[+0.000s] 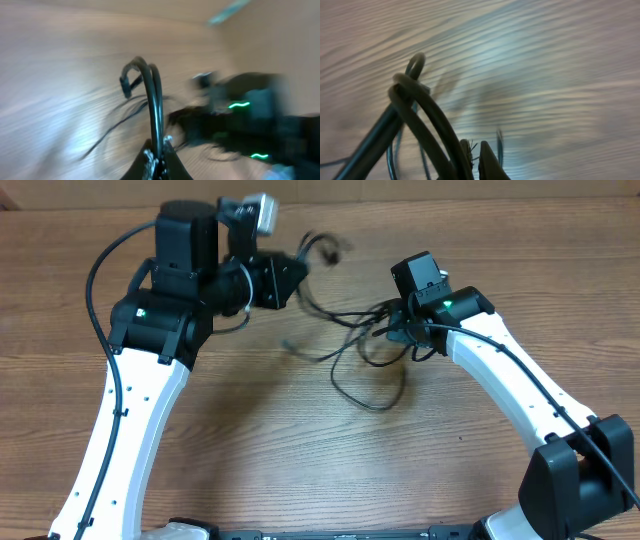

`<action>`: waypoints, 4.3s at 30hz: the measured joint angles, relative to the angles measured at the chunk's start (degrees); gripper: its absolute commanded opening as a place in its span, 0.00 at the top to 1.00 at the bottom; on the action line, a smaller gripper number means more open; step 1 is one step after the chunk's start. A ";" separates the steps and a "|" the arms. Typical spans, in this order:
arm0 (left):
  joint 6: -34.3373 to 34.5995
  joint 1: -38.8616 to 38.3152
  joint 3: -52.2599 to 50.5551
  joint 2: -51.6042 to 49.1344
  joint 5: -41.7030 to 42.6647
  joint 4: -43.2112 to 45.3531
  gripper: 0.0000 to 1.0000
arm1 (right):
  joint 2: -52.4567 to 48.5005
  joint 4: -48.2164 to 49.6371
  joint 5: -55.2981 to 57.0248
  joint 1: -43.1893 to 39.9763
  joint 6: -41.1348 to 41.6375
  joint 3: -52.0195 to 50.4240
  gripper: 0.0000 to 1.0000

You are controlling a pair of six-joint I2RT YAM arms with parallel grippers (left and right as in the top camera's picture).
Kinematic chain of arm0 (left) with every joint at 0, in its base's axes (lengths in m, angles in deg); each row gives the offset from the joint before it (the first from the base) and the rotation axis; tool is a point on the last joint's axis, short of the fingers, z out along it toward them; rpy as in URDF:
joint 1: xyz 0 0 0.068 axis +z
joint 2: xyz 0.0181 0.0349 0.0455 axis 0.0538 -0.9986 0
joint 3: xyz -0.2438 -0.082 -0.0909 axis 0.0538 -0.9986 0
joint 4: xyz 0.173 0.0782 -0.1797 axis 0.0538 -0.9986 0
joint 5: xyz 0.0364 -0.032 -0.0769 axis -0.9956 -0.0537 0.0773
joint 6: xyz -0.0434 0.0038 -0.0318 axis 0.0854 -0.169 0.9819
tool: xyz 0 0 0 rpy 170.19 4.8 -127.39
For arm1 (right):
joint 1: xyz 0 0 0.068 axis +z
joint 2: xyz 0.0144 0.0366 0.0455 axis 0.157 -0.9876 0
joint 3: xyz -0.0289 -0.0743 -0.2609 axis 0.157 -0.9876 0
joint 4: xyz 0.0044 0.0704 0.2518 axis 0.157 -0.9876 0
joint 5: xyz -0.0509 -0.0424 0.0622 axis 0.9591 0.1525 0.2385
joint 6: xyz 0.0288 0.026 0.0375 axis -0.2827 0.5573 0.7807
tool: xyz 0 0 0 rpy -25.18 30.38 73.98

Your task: Untangle cables

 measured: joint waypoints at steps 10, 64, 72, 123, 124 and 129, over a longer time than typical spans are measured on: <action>-1.42 1.51 0.00 -0.02 -35.21 -15.50 0.96 | 12.68 -5.01 19.23 -4.50 6.62 3.69 0.96; -11.80 6.23 0.02 -6.64 -19.56 -22.73 0.26 | 9.64 -10.23 -27.12 -3.15 -27.04 4.33 0.28; -3.63 8.00 0.02 -6.64 -30.40 -29.51 0.07 | 8.24 -8.11 -25.90 -1.16 -29.11 3.23 0.23; 9.57 14.67 0.02 -6.64 -32.57 -29.75 0.00 | -19.43 16.74 -19.06 12.26 -38.03 5.51 0.96; 9.60 14.67 0.02 -6.64 -32.50 -29.73 0.00 | -18.95 15.87 -18.36 11.56 -36.52 7.06 0.96; 9.57 14.67 0.02 -6.64 -32.39 -29.73 0.00 | -11.82 13.92 -13.75 5.75 -28.35 15.98 0.96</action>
